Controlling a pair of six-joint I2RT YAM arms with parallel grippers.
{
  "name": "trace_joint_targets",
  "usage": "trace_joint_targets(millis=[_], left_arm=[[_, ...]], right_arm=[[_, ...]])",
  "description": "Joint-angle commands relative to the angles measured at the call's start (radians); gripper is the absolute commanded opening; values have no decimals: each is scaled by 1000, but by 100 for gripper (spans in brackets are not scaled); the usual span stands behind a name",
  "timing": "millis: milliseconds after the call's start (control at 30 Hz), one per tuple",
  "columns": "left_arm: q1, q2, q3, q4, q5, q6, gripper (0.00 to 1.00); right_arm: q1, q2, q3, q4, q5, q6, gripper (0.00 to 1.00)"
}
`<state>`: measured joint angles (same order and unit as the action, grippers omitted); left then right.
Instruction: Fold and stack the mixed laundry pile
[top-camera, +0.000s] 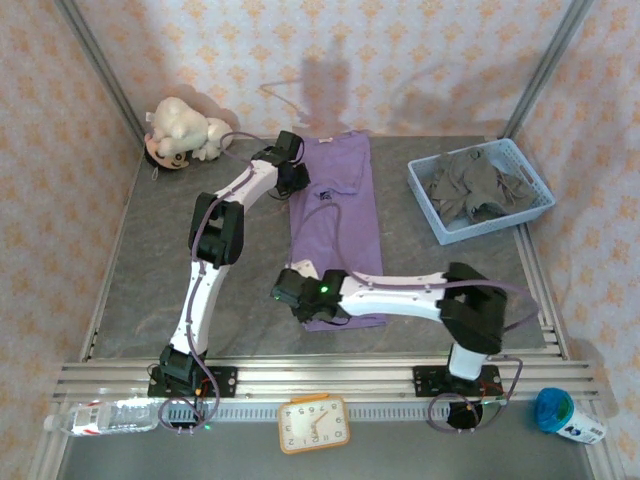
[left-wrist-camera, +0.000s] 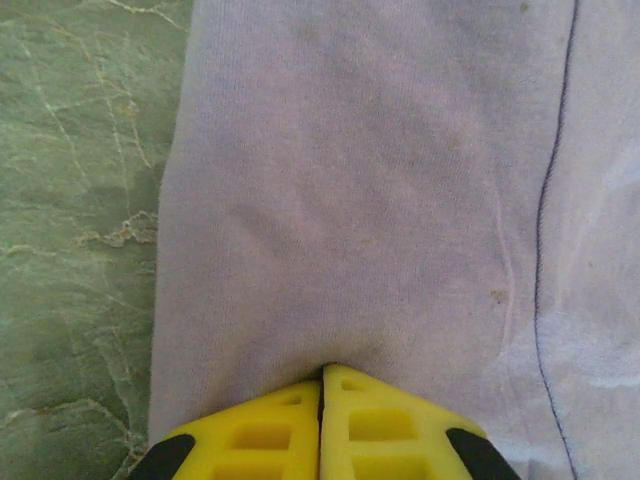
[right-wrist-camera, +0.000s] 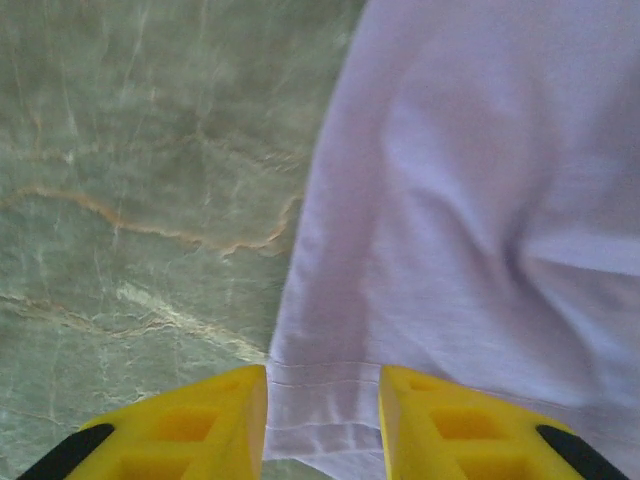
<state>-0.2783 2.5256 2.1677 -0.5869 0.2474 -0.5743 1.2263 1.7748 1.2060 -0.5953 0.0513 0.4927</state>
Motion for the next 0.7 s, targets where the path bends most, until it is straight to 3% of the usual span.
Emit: trace_joint_targets(millis=[0,167,300,367,533,667], left_arm=[[17,70,-2,-93,-31,8,8],[19,75,-1,-91,-28,8,8],[20,79,0,-92,-27,5,8],[21,81,0,-90,-28,4,8],[24,91,8,-91,-24,-4,8],[23,99,14,-90,-15,-12,8]], right_arm=[[1,61,46,-50,-19,-74,34],[3,109,59,-66,-34,-79,33],[5,122,66,-70,-33,-77,15],[6,111,68,-68,-36,-79,0],[46,45,101,-41,-125,-97,0],[64,81,136,-42,-183,-82,0]])
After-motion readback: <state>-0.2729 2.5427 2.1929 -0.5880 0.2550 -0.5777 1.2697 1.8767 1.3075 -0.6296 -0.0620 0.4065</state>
